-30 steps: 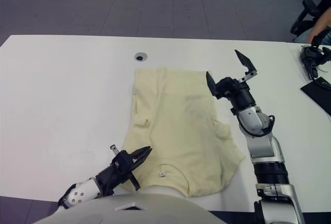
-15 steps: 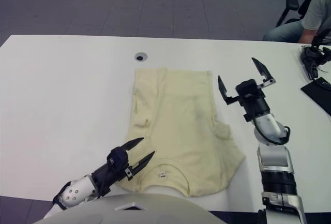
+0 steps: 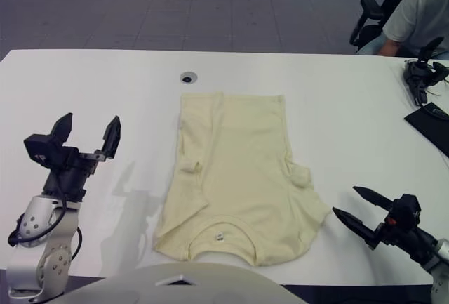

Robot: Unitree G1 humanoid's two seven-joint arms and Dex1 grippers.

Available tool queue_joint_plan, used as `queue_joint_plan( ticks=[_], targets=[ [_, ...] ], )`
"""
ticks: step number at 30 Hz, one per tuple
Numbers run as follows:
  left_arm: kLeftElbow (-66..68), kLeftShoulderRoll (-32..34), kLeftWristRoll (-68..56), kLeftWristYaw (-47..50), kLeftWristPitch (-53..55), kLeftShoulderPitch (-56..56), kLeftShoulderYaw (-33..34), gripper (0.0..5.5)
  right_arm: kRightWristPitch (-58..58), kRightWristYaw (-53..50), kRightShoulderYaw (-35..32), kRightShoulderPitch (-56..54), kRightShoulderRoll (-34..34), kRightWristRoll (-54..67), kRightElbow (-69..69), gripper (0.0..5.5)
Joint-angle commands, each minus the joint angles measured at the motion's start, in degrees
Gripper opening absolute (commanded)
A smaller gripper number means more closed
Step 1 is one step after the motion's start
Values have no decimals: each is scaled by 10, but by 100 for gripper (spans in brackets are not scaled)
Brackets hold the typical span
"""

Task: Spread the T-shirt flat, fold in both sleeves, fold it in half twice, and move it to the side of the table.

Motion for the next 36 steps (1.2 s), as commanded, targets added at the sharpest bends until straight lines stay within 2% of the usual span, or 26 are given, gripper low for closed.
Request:
queue_joint_plan(
  ticks=[1, 4, 18, 34, 36],
  targets=[
    [4, -7, 14, 8, 15, -2, 5, 538, -7, 18, 6, 1, -21, -35, 17, 540],
    [7, -11, 18, 9, 16, -2, 4, 540, -14, 18, 15, 2, -20, -57, 19, 517],
    [6, -34, 34, 3, 21, 10, -7, 540, -13, 14, 56, -25, -9, -91, 0, 279],
    [4, -43, 41, -1, 25, 11, -7, 540, -28, 24, 76, -9, -32, -120, 11, 17],
    [5, -44, 42, -1, 25, 11, -7, 540, -31, 23, 75, -15, -31, -116, 20, 3]
  ],
)
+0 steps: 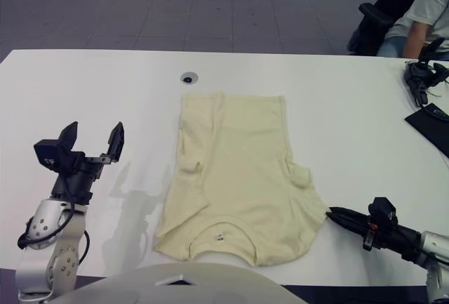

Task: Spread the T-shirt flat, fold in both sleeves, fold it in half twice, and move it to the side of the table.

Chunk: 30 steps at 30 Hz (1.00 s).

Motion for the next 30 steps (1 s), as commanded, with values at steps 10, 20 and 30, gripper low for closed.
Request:
queue_joint_plan(
  ticks=[10, 20, 30],
  targets=[
    [9, -6, 16, -4, 3, 4, -5, 540, 27, 13, -19, -5, 8, 41, -28, 3],
    [8, -7, 20, -10, 1, 7, -8, 540, 45, 6, -11, 7, 29, 67, -177, 3],
    [15, -6, 26, -20, -5, 6, -16, 540, 5, -31, 105, -26, 76, 9, -282, 3]
  ],
)
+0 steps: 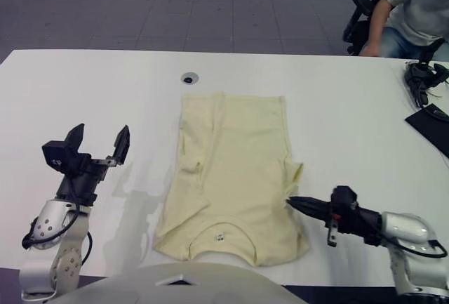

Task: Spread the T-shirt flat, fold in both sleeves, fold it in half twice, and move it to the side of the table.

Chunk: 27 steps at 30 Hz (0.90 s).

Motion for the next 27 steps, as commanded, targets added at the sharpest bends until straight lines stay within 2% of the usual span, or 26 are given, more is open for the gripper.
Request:
queue_joint_plan(
  ticks=[1, 8, 20, 22, 24, 25, 27],
  targets=[
    [10, -2, 8, -6, -4, 3, -3, 540, -15, -5, 33, -13, 9, -14, -22, 3],
    [16, -2, 9, -15, -10, 8, -7, 540, -28, -17, 91, -26, 23, -50, 5, 3],
    [7, 20, 29, -57, -28, 19, -30, 540, 21, -10, 58, -7, 3, 36, -59, 188],
    [7, 43, 64, -72, -49, 24, -30, 540, 13, -21, 42, -15, 7, 39, -52, 219],
    [25, 99, 165, -87, -119, 29, -28, 540, -30, -73, 5, -27, 29, 16, -36, 249],
    [42, 131, 222, -90, -164, 31, -21, 540, -75, -112, -17, -39, 44, -16, -22, 268],
    [82, 210, 361, -74, -286, 37, 2, 540, -239, -166, -52, -65, 55, -120, 28, 301]
  ],
)
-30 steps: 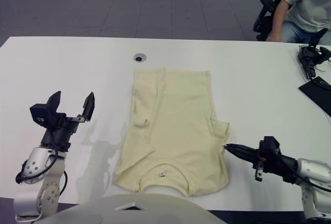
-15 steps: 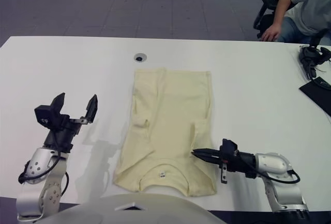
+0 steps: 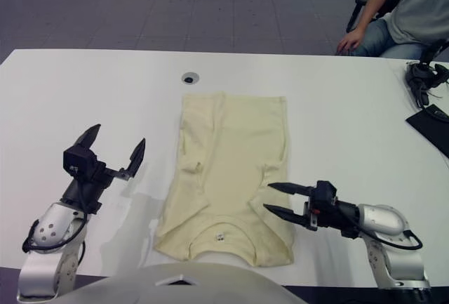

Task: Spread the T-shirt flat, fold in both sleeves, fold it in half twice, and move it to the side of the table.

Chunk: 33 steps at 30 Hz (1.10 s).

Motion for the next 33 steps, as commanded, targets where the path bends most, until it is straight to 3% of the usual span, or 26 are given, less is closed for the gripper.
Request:
queue_joint_plan(
  ticks=[1, 3, 6, 12, 16, 22, 30, 33],
  targets=[
    [74, 151, 242, 13, -216, 19, 35, 540, -274, -97, -66, -46, 18, -181, 89, 317],
    [103, 216, 333, 18, -296, 43, 34, 540, -432, -126, -84, -54, -10, -296, 140, 348],
    [125, 264, 394, 14, -360, 87, 18, 540, -631, -128, -102, -56, -60, -438, 203, 391],
    [121, 298, 452, 4, -429, 124, -12, 540, -797, -141, -121, -54, -83, -477, 290, 486],
    [131, 302, 467, -4, -452, 126, -38, 540, -849, -162, -129, -40, -99, -517, 337, 538],
    [133, 314, 460, -30, -477, 109, -93, 540, -856, -238, -117, 18, -124, -559, 318, 538],
    [129, 311, 454, -48, -465, 80, -117, 381, -820, -298, -38, 55, -131, -570, 260, 540],
    [137, 311, 456, -50, -459, 73, -115, 326, -804, -314, -17, 64, -131, -574, 240, 490]
  ],
)
